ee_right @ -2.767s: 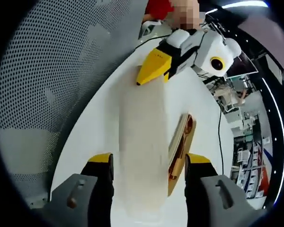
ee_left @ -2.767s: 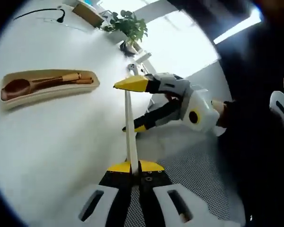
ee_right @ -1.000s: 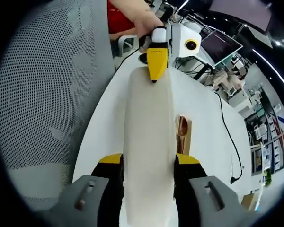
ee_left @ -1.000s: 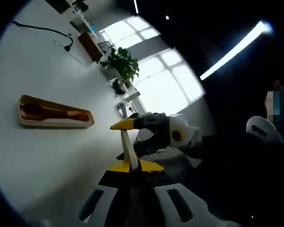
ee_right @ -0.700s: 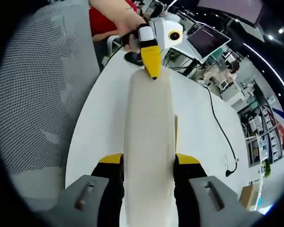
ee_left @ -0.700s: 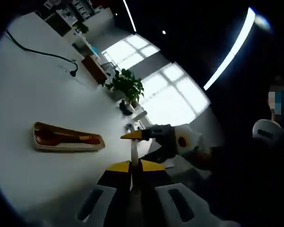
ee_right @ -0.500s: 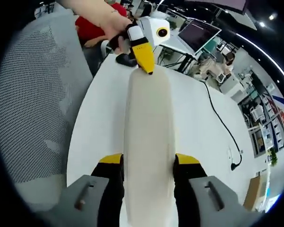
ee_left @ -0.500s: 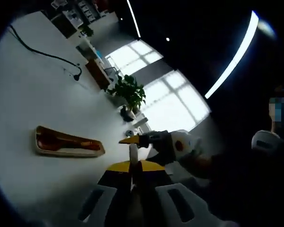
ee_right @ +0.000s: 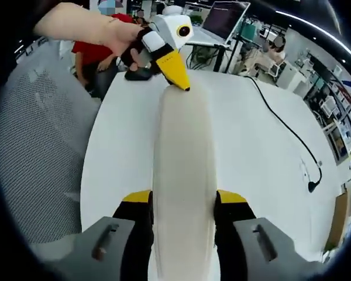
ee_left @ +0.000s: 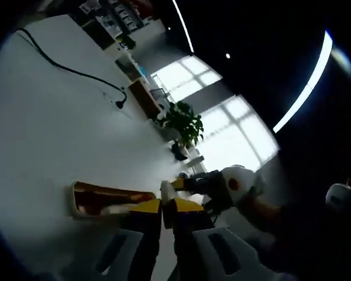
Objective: Arrange the utensils inside the cutlery case until each visible utensil rests in its matching compartment.
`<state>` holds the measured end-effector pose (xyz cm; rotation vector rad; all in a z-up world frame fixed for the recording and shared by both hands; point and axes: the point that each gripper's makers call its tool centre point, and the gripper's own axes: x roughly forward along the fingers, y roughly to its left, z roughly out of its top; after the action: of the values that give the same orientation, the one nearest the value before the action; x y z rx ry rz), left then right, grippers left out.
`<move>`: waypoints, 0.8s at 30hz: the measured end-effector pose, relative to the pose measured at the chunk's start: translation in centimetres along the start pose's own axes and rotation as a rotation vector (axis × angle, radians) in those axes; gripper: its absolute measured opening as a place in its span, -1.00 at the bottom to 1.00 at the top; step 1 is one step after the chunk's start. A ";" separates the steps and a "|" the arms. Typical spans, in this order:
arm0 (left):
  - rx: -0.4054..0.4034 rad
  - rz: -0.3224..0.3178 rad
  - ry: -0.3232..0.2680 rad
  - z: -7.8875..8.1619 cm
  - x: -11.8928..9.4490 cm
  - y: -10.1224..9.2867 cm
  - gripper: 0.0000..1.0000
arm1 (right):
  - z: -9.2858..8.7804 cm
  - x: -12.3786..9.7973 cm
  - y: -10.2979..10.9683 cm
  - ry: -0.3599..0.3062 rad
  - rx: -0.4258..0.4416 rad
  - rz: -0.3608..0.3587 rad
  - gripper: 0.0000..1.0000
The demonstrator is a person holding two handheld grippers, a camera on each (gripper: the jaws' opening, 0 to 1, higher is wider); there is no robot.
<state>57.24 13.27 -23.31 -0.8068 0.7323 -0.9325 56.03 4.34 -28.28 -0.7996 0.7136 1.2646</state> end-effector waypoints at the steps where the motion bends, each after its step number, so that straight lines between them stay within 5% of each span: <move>1: -0.001 -0.006 0.001 0.0 0.0 0.0 -0.87 | 0.0 0.4 -0.2 0.011 -0.001 0.016 -0.21; 6: 0.058 0.138 0.068 -0.4 -0.2 3.7 -0.84 | -0.7 2.6 -1.5 0.110 -0.074 0.054 -0.21; 15: 0.053 0.239 0.068 0.4 0.4 6.9 -0.82 | -1.3 5.7 -2.4 0.137 0.008 0.110 -0.21; 21: 0.123 0.291 0.149 -1.0 0.4 8.7 -0.76 | -1.9 6.6 -1.8 0.165 0.018 0.153 -0.21; 24: 0.113 0.294 0.112 -0.5 0.4 8.7 -0.60 | -2.0 7.0 -2.0 0.158 0.045 0.159 -0.21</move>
<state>60.42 15.95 -31.00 -0.5328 0.8620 -0.7498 59.16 6.20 -34.94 -0.8248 0.9457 1.3323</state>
